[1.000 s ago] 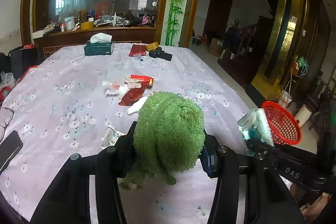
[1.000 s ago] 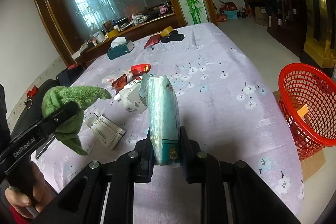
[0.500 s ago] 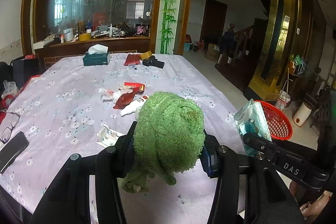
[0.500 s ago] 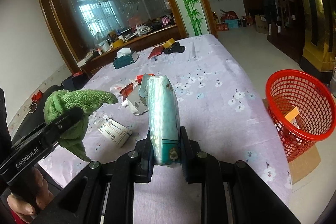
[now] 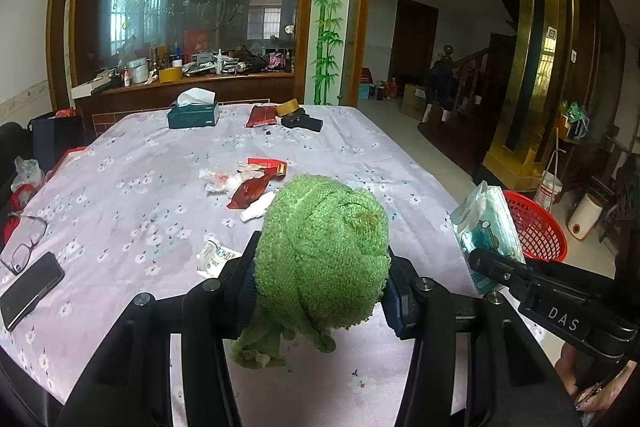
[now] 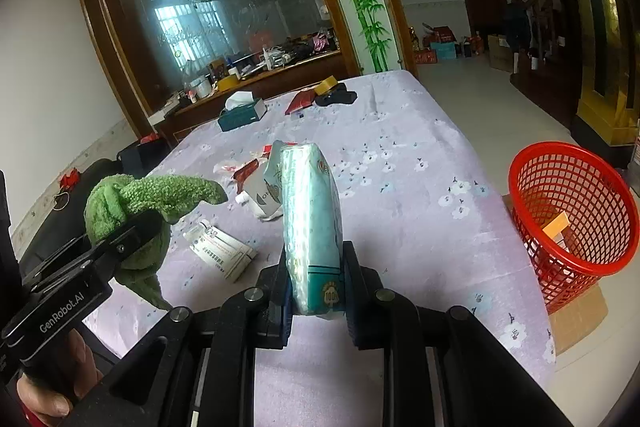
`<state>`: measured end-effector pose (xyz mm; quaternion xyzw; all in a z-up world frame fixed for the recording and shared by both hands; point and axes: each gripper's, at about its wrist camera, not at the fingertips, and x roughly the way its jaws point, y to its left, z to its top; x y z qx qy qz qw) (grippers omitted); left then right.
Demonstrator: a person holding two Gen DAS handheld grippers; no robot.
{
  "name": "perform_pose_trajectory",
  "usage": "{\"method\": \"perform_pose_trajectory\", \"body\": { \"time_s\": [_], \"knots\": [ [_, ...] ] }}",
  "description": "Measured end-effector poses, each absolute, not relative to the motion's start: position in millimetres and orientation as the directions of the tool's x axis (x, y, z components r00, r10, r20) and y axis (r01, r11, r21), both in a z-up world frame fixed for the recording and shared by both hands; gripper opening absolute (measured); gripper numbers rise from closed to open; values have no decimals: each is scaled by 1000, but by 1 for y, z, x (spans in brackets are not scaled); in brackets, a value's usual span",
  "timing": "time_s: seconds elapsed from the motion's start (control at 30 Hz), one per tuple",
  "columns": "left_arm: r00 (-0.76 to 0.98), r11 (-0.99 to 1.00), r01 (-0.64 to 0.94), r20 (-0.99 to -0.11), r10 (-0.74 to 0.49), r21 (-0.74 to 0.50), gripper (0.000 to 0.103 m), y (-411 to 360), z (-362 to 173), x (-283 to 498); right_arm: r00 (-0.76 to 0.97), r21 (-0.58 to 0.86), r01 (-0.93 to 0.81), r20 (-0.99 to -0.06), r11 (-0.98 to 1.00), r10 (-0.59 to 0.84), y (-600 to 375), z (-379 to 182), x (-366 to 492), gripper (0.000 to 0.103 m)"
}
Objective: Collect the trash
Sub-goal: 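Lift the towel and tissue pack and carry both toward the red wastebasket, then open the left tool over the wastebasket while the right tool releases the tissue pack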
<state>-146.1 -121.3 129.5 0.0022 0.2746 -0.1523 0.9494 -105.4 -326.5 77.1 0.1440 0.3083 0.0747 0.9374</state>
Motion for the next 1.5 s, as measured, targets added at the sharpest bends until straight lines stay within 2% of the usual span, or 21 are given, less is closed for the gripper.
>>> {"method": "perform_pose_trajectory", "body": {
  "time_s": [0.3,0.6,0.9,1.2,1.5],
  "knots": [
    [802,952,297,-521,-293,-77,50,-121,130,-148,796,317,-62,-557,946,238,-325,76,-103,22],
    [769,950,296,-565,-299,-101,50,-123,106,-139,777,318,-44,-585,947,233,-325,62,-98,22],
    [750,938,332,-575,-326,-99,50,-135,105,-131,774,334,-37,-586,942,238,-332,60,-97,22],
    [655,874,465,-611,-445,-137,50,-188,115,-107,814,375,76,-558,924,160,-397,73,-109,23],
    [536,756,635,-613,-580,-159,50,-293,131,-96,836,444,240,-547,863,49,-502,79,-126,24]
  ]
}}
